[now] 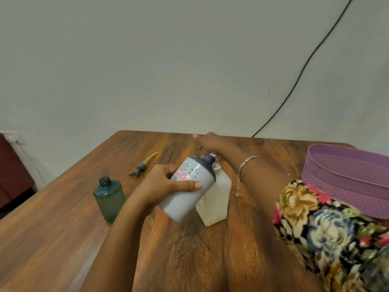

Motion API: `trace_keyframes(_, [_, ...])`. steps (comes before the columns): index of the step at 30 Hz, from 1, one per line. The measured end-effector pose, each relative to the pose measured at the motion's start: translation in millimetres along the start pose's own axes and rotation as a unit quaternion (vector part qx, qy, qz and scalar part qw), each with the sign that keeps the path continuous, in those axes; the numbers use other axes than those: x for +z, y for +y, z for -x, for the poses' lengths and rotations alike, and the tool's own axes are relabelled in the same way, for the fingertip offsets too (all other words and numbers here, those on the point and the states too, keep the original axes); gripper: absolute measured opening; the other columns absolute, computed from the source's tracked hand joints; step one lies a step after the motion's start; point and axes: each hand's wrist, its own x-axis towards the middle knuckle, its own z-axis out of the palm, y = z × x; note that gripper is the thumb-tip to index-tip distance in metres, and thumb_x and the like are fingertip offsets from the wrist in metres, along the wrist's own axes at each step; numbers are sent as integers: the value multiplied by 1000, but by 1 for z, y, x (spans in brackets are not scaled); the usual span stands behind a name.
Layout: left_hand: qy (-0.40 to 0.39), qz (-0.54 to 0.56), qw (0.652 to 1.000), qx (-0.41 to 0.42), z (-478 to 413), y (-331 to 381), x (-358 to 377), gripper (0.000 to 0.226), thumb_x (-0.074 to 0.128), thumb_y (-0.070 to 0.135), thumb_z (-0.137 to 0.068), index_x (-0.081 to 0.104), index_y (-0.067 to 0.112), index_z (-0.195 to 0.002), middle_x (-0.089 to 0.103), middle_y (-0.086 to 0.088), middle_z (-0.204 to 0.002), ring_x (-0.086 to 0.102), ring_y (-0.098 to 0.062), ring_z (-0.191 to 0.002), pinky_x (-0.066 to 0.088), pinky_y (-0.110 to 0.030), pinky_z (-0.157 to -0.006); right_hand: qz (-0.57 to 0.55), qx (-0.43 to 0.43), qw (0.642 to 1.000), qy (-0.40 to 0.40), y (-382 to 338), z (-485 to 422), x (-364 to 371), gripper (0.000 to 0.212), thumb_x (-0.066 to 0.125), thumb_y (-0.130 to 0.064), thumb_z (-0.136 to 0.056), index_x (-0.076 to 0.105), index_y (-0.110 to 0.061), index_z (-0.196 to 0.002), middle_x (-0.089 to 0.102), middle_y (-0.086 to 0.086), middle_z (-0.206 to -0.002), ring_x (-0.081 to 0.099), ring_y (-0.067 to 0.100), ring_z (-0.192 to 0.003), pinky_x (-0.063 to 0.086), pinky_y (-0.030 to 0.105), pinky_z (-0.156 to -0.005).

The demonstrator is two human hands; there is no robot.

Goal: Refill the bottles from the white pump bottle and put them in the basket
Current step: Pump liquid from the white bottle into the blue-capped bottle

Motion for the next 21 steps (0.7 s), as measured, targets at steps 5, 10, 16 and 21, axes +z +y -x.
trace_keyframes(5, [8, -4, 1000, 9, 0, 8, -4, 37, 81, 29, -63, 71, 8, -92, 73, -5, -78, 69, -14, -67, 54, -23, -57, 65, -27, 997, 42, -10, 0, -16, 58, 33, -49, -98, 52, -1, -123, 57, 16, -125, 53, 31, -115, 41, 37, -94])
trace_keyframes(10, [3, -27, 1000, 3, 3, 0, 2, 65, 86, 45, -44, 70, 6, -93, 73, -8, -84, 70, -18, -74, 55, -30, -64, 123, -18, 987, 98, 6, -3, 1, 55, 33, -55, -96, 55, -7, -114, 60, 10, -113, 56, 29, -105, 46, 37, -89])
trace_keyframes(16, [6, -31, 999, -9, 4, -10, -4, 65, 87, 49, -47, 69, 8, -94, 73, -7, -86, 70, -22, -78, 56, -39, -72, 86, -39, 994, 63, 2, -4, 6, 48, 36, -52, -96, 54, -8, -88, 65, 10, -99, 59, 24, -89, 43, 30, -75])
trace_keyframes(21, [15, -28, 999, 12, 3, 0, -6, 33, 82, 30, -64, 71, 11, -89, 72, -1, -75, 69, -13, -66, 49, -21, -54, 46, -56, 997, 27, -12, -4, -10, 60, 36, -53, -95, 49, -3, -125, 63, 16, -115, 59, 29, -108, 39, 30, -78])
